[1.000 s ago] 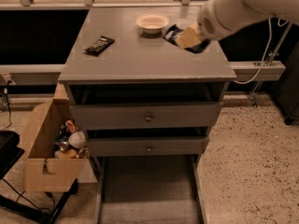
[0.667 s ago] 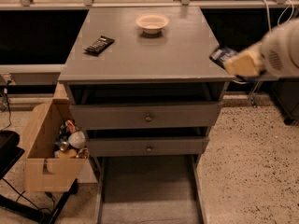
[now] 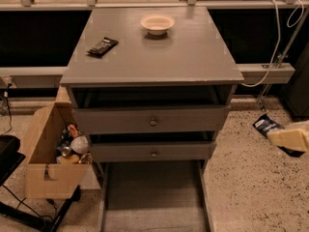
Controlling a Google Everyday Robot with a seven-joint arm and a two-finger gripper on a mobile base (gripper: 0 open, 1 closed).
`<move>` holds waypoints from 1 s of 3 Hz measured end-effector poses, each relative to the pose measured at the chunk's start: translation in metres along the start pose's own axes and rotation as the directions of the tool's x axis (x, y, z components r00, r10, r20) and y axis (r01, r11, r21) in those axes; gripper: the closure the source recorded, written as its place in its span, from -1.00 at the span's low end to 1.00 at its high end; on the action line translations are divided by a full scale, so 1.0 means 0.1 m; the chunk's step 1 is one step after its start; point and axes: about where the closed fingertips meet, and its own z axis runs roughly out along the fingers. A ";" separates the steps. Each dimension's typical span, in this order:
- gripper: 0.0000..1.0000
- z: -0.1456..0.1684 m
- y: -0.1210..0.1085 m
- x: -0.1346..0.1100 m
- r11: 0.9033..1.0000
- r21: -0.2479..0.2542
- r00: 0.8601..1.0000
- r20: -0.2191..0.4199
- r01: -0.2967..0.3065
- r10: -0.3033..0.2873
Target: Place rxbar blueberry into bottom drawer
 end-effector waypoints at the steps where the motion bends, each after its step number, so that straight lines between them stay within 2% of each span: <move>1: 1.00 0.27 -0.01 0.33 0.996 -0.081 0.998 -0.045 -0.045 0.042; 2: 1.00 0.32 0.02 0.35 0.995 -0.093 0.998 -0.049 -0.040 0.035; 3: 1.00 0.37 0.20 0.30 0.993 -0.119 0.999 -0.036 0.009 -0.013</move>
Offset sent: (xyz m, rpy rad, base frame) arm -0.0048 -0.0059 -0.0403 0.0645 0.0717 0.0172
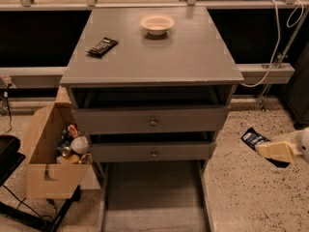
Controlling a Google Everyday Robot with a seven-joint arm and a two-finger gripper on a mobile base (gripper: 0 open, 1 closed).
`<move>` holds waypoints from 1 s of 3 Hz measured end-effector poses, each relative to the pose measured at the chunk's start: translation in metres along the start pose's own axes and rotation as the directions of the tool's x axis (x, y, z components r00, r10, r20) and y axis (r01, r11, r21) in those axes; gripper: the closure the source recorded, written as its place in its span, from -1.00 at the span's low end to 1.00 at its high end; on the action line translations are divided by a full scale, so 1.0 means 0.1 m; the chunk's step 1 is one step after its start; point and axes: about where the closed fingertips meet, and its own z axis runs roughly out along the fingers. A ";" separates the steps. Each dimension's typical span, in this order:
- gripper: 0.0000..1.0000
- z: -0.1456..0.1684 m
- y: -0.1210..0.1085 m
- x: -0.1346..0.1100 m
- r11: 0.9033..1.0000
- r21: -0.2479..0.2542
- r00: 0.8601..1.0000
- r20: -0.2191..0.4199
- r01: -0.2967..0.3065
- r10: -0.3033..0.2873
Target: Place rxbar blueberry into bottom drawer
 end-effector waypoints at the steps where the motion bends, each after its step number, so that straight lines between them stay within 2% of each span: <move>1: 1.00 0.49 0.32 0.24 0.996 -0.083 1.000 0.010 0.023 -0.023; 2: 1.00 1.12 0.57 0.60 0.985 -0.166 0.996 0.075 -0.037 0.050; 3: 1.00 1.81 0.93 0.87 0.958 -0.286 0.983 0.171 -0.009 0.061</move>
Offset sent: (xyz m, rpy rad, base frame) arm -0.0032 0.1275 -0.2212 0.3215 -0.1452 0.2625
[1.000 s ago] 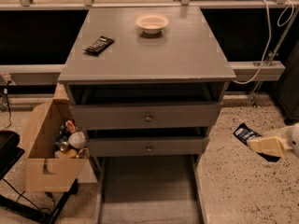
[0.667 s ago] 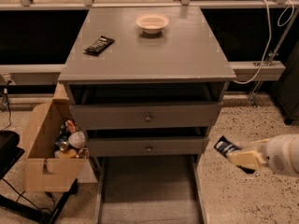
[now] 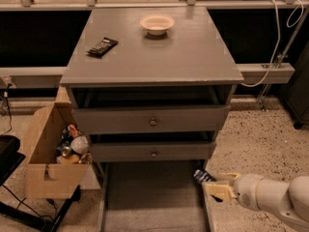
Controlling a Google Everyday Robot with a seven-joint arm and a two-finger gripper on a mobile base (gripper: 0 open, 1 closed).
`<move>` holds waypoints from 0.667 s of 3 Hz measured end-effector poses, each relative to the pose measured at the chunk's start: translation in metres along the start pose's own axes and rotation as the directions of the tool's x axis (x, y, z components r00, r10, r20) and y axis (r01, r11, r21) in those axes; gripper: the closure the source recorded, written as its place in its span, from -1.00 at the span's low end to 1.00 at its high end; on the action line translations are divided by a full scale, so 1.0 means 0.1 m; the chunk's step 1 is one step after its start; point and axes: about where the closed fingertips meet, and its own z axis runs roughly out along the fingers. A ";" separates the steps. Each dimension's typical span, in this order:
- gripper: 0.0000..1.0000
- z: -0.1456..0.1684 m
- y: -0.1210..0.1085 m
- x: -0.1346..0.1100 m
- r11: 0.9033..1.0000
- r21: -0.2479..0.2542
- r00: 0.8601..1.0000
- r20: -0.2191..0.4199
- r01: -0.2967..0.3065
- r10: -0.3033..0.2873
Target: Place rxbar blueberry into bottom drawer
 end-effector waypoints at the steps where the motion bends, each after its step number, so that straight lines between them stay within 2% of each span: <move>1: 1.00 0.37 0.18 0.22 0.992 -0.112 0.997 -0.041 0.057 -0.062; 2: 1.00 0.42 0.21 0.24 0.991 -0.124 0.997 -0.047 0.060 -0.066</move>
Offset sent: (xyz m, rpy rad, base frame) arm -0.0047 0.0277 -0.0309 0.0099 0.0191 0.1188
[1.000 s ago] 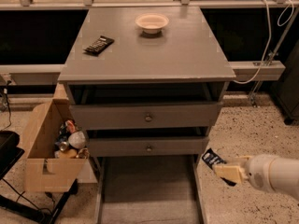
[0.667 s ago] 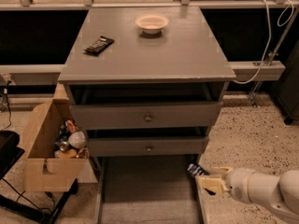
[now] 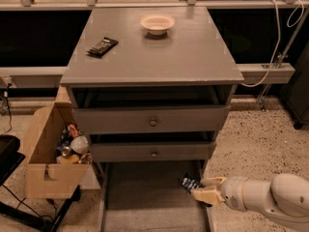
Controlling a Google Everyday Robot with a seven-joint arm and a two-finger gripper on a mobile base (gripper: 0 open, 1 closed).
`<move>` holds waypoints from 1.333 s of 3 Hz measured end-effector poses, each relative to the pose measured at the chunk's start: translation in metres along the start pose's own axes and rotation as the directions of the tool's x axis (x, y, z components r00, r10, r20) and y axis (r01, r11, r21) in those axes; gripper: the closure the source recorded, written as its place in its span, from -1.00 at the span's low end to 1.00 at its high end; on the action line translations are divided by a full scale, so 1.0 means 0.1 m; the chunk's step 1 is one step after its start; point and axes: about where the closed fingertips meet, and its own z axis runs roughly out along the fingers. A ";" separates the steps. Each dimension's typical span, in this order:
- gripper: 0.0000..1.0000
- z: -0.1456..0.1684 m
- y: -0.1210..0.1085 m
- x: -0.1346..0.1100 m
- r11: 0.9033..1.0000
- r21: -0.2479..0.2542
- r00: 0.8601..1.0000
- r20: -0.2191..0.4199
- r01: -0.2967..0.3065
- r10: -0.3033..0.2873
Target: Place rxbar blueberry into bottom drawer
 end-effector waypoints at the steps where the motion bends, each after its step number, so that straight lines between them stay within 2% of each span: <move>1: 1.00 0.28 -0.09 0.02 0.999 -0.032 1.000 -0.013 -0.009 0.009; 2: 1.00 1.02 -0.32 0.10 0.998 -0.061 0.999 -0.031 -0.017 0.015; 3: 1.00 1.76 -0.59 0.11 0.998 -0.064 1.000 0.024 0.004 -0.003; 4: 1.00 2.52 -0.71 0.28 0.996 -0.087 0.998 0.055 0.016 -0.011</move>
Offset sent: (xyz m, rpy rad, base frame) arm 0.1108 0.0961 -0.2055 0.0752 0.1492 0.0563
